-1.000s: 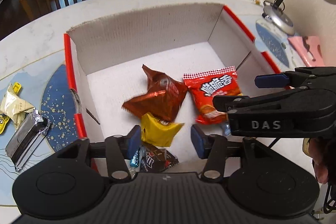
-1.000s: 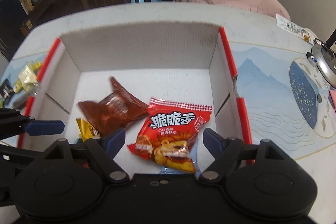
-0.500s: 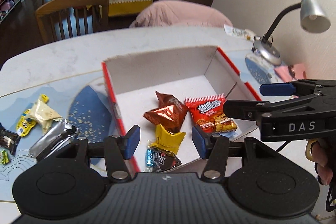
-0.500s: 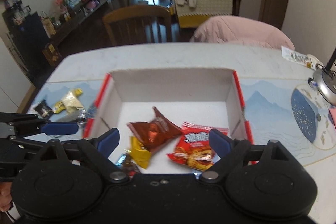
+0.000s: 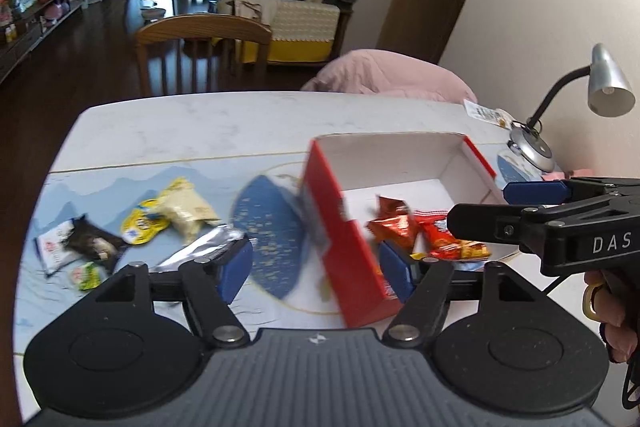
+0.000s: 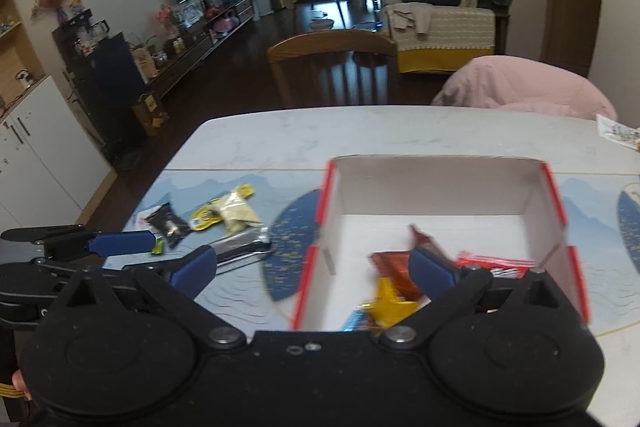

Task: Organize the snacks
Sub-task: 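Withdraw both open grippers from the box toward the remaining snacks, then grasp the silver bar with the right gripper while the left gripper grasps the green jelly cup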

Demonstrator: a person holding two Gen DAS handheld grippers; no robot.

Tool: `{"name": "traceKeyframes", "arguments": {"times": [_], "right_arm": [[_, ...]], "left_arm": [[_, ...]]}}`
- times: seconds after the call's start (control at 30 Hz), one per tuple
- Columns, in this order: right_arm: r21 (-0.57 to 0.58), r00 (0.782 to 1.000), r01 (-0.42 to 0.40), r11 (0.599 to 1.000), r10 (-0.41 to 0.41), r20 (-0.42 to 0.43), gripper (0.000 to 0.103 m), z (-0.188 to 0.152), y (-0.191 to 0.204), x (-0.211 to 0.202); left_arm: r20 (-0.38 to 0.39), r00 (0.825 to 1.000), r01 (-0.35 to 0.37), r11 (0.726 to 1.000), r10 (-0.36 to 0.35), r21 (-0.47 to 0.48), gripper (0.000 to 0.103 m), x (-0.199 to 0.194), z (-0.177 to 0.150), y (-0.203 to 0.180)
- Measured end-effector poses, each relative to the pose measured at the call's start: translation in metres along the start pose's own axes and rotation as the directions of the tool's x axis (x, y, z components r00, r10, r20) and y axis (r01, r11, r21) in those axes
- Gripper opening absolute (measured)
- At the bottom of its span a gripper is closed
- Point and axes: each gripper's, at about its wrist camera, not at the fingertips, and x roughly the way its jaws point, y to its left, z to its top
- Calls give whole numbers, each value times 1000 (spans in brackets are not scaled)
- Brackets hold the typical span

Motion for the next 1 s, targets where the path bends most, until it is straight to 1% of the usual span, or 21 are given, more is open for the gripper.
{"name": "traceKeyframes", "arguments": {"times": [0.1, 0.2, 0.33, 0.43, 0.57, 0.67, 0.7, 0.87, 1.0], "right_arm": [[4, 1000, -13, 1000, 13, -23, 103, -3, 20, 12], [13, 998, -25, 1000, 26, -54, 103, -7, 38, 27], [47, 995, -16, 999, 21, -100, 103, -8, 62, 51], [72, 992, 7, 997, 3, -129, 103, -8, 79, 72], [132, 985, 56, 990, -34, -167, 103, -8, 94, 105], [210, 974, 119, 970, -73, -215, 102, -6, 99, 135], [218, 970, 130, 967, -78, -230, 101, -6, 99, 144], [283, 941, 233, 930, -142, -307, 100, -4, 101, 188], [295, 918, 297, 908, -187, -349, 98, 1, 104, 216]], "left_arm": [[-5, 1000, 6, 1000, -6, -22, 73, -9, -6, 24], [-6, 1000, -12, 999, 12, -42, 74, -15, -13, 48], [-13, 998, -59, 995, 59, -81, 74, -17, -23, 84], [-20, 994, -110, 989, 108, -100, 74, -16, -27, 111], [-31, 986, -165, 979, 163, -115, 74, -9, -32, 144], [-51, 983, -185, 972, 179, -143, 74, -2, -34, 166], [-55, 982, -188, 971, 182, -150, 74, 0, -35, 173], [-83, 980, -195, 966, 183, -170, 74, 12, -37, 202], [-99, 979, -194, 967, 179, -168, 74, 23, -37, 215]]}}
